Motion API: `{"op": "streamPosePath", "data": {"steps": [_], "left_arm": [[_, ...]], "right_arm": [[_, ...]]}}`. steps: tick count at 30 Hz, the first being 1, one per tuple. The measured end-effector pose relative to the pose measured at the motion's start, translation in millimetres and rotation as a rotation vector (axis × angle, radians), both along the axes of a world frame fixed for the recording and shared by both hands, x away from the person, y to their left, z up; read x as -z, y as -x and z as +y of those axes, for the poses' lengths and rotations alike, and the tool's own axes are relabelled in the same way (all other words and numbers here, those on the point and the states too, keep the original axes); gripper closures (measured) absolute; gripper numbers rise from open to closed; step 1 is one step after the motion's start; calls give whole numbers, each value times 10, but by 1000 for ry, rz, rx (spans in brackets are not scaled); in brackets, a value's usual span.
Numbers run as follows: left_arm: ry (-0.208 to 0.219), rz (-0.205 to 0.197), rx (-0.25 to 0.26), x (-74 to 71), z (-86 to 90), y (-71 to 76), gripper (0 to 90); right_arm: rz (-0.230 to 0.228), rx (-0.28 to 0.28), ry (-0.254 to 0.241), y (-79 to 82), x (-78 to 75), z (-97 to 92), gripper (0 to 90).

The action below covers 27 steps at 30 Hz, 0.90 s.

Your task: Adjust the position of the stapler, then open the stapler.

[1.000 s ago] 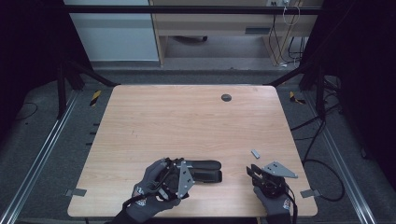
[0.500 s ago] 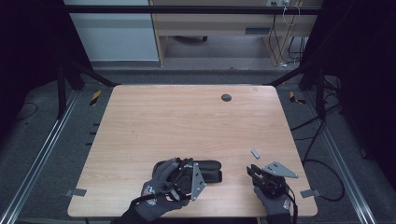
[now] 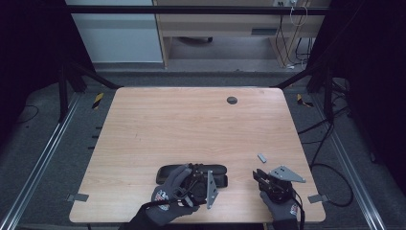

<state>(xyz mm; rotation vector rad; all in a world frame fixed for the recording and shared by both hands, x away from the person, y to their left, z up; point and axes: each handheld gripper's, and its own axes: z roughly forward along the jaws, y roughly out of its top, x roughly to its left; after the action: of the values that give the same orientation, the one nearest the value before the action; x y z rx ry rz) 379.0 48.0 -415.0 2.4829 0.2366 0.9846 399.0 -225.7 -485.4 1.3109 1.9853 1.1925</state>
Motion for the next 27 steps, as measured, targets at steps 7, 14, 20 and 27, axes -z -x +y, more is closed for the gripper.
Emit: {"op": "streamPosePath", "data": {"steps": [7,14,20,27], "left_arm": [[-35,-21,4,65,-68,-46,330],[-74,-43,-20,154,-128,-85,361],[-102,-58,-19,219,-157,-104,372],[-105,-85,-35,268,-171,-130,405]], "right_arm": [[3,-9,2,4,-1,22,781],[7,-9,0,3,3,31,783],[8,-10,0,3,3,29,784],[9,-11,-3,-2,6,35,791]]}}
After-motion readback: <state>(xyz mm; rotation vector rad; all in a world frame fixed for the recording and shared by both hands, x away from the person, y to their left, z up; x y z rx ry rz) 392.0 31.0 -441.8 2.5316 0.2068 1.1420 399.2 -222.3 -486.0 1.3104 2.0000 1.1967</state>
